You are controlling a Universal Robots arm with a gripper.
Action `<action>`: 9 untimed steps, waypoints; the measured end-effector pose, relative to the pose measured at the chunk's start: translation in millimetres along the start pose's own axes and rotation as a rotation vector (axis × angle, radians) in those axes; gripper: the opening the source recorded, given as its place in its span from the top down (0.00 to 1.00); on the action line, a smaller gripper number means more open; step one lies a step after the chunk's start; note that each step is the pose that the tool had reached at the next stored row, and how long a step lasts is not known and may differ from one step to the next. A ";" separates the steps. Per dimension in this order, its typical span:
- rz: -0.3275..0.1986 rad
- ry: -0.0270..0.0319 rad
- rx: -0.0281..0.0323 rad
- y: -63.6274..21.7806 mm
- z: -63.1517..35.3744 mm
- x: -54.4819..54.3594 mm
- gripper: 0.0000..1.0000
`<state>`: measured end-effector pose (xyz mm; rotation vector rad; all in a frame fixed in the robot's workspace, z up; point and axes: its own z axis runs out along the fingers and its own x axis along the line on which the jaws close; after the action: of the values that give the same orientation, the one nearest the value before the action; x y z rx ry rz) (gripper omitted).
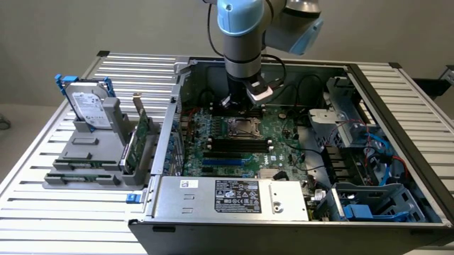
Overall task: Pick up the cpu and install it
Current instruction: 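Close the cpu cover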
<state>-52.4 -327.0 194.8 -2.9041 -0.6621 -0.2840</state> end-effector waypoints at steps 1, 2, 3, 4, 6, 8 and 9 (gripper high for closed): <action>0.000 0.0000 0.0000 0.3 0.1 0.6 0.89; 0.000 -0.0001 0.0000 0.6 0.2 1.2 0.89; 0.000 0.0000 0.0001 0.9 0.3 1.9 0.89; 0.000 0.0000 0.0000 1.2 0.4 2.5 0.89; 0.000 -0.0001 0.0000 1.9 0.6 3.8 0.89; 0.000 0.0000 0.0001 2.4 0.8 4.9 0.89; 0.000 0.0000 0.0001 2.7 0.9 5.4 0.89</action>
<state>-46.3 -327.0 194.8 -2.9039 -0.6627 -0.2840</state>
